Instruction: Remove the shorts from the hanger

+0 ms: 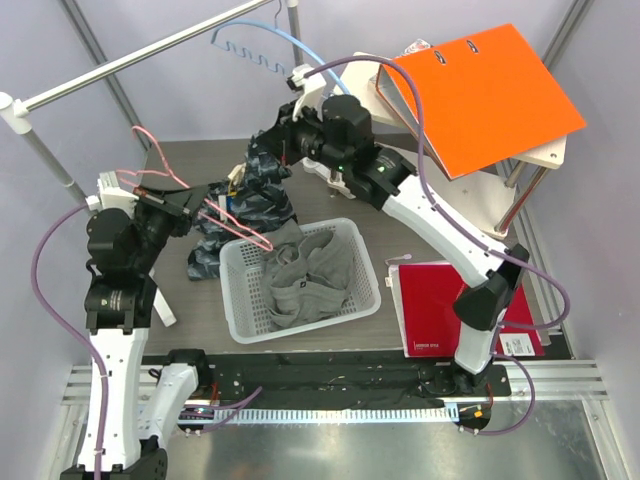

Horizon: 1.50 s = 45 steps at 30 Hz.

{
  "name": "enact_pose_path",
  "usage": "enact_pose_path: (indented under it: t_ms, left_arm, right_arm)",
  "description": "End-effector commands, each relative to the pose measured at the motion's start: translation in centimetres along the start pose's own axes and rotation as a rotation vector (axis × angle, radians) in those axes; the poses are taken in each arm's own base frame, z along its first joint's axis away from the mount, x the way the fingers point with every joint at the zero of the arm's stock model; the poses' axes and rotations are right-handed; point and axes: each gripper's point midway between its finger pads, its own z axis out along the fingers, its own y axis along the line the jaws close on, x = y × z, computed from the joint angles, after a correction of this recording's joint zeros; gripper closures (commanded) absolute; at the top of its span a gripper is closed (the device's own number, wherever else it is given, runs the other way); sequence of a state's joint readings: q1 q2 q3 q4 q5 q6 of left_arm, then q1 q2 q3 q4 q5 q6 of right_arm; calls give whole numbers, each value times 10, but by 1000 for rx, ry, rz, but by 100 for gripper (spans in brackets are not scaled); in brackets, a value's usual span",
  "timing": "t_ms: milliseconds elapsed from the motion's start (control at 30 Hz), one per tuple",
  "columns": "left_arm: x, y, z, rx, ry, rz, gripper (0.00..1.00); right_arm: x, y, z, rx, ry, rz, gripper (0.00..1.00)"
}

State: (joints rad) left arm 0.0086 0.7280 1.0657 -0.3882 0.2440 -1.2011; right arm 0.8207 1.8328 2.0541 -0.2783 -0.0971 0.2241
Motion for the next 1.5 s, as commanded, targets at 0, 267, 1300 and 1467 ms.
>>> enact_pose_path:
  t_ms: [0,267,1300,1467]
  left_arm:
    - [-11,8,-9,-44,-66,110,100]
    - [-17,19,-14,-84,-111,151,100]
    - [-30,11,-35,-113,-168,235,100]
    - [-36,10,-40,-120,-207,255,100]
  right_arm:
    - [-118,53,-76,-154,-264,-18,99]
    - [-191,122,-175,-443,-439,9,99]
    - [-191,158,-164,-747,-416,190,99]
    - [-194,189,-192,-875,-394,234,99]
